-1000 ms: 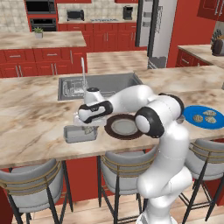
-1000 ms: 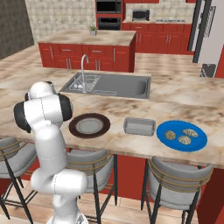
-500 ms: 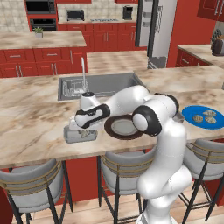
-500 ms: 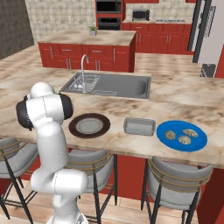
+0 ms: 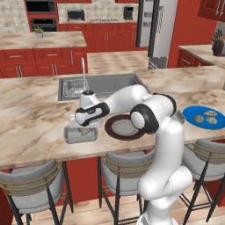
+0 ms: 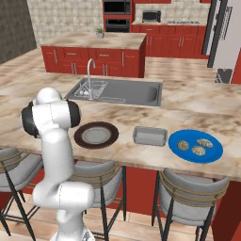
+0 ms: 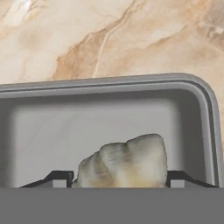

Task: Place two dumplings into each of the tupperware containers and then place the containers in the fridge.

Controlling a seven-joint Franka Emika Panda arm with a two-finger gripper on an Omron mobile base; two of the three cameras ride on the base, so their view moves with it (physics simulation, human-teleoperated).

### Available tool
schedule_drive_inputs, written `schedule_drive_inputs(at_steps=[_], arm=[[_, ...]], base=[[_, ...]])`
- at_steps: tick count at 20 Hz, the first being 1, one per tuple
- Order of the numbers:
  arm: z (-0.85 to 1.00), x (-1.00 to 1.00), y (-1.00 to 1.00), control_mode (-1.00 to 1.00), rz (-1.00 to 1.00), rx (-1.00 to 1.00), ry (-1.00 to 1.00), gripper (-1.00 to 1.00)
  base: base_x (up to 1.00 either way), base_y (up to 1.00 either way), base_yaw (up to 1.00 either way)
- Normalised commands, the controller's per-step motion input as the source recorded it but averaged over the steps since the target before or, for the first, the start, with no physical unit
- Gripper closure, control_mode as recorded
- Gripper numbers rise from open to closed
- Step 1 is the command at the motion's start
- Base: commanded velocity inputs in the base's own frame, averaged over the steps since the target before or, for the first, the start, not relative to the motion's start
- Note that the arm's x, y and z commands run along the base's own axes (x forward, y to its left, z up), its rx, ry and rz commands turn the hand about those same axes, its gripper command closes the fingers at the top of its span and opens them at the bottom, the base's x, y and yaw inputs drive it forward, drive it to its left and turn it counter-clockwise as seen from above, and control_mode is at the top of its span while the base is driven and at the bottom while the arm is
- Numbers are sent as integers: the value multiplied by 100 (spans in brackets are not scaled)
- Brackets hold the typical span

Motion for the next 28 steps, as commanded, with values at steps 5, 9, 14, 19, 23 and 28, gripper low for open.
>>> schedule_drive_inputs(at_steps=[5,9,14,19,23,28], arm=[[0,6,0,-100,0,0,0,-100],[0,0,0,-100,0,0,0,-100],[1,0,0,-100,0,0,0,-100],[41,-2,-22,-100,0,0,0,-100],[52,-25,-67,-100,1,0,-1,-100],[15,-55,-100,-100,4,0,0,-100]], base=[[0,0,0],[0,0,0],[0,0,0],[0,0,0],[0,0,0],[0,0,0]])
